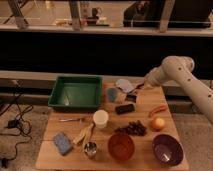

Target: Wipe red bowl with brush

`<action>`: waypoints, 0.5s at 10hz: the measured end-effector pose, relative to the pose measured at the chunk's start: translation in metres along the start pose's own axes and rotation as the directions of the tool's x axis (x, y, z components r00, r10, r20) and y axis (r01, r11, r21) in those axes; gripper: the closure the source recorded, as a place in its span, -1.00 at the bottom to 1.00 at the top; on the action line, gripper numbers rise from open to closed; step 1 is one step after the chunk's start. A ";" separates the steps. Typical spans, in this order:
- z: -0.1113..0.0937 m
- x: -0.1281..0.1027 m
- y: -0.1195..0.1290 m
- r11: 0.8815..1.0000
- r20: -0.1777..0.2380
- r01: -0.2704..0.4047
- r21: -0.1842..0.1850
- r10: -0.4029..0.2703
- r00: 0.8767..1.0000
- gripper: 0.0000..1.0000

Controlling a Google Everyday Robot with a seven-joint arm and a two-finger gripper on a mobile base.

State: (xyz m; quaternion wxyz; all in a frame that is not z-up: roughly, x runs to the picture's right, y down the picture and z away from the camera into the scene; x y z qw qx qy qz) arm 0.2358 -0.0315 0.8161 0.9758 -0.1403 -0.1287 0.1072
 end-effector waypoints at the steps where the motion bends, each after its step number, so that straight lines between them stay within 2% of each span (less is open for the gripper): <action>1: 0.002 -0.002 -0.001 1.000 -0.002 0.002 0.001 -0.002 1.000 0.79; 5: 0.010 0.001 -0.012 1.000 -0.023 -0.010 0.011 0.010 1.000 0.79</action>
